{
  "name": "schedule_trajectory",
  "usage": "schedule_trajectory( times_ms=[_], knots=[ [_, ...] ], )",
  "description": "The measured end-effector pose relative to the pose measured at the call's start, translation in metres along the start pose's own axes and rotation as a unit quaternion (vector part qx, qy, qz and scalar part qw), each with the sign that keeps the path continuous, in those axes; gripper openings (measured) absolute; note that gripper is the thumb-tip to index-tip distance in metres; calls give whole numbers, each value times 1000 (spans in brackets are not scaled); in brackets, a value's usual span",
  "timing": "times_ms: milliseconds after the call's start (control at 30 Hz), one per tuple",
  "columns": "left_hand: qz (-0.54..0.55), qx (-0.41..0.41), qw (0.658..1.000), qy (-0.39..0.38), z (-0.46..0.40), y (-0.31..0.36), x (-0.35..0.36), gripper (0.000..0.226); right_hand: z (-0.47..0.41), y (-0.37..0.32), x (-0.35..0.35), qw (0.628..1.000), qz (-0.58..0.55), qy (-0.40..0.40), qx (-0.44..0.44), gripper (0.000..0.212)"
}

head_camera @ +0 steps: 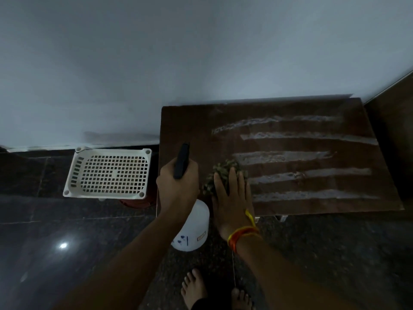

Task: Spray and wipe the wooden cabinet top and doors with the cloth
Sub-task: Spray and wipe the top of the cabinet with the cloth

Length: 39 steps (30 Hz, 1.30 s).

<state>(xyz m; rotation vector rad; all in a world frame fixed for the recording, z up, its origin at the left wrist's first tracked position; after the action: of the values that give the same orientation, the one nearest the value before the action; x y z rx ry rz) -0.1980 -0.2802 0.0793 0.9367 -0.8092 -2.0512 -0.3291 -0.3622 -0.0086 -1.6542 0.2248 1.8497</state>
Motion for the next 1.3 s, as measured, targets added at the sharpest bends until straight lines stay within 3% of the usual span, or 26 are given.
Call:
schedule_trajectory(
  times_ms=[167, 500, 800, 1100, 1300],
  knots=[
    [-7, -4, 1000, 0, -6, 20, 3, 23, 17, 5, 10, 999, 26, -27, 14, 60],
    [-30, 16, 999, -12, -15, 34, 11, 21, -50, 15, -13, 1000, 23, 20, 7, 60],
    [-16, -16, 999, -34, -17, 36, 8, 23, 7, 9, 4, 998, 37, -21, 40, 60],
    [-32, -15, 999, -14, -30, 39, 15, 21, -70, 20, -22, 999, 12, 31, 21, 59],
    [-22, -23, 999, -20, -32, 49, 18, 21, -49, 19, -13, 999, 22, 12, 29, 68]
  ],
)
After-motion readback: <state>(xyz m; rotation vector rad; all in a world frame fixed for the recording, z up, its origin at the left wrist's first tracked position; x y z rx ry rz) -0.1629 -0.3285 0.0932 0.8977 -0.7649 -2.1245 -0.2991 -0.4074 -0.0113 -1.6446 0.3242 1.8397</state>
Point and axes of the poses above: each hand's wrist, its own z-axis away from the middle knuckle, its own x-axis out of the palm, y = z × x, the point moved 10 cm from there along -z, towards the middle knuckle, and after that the axes turned 10 degrees about -x, right-handed, at the moved point
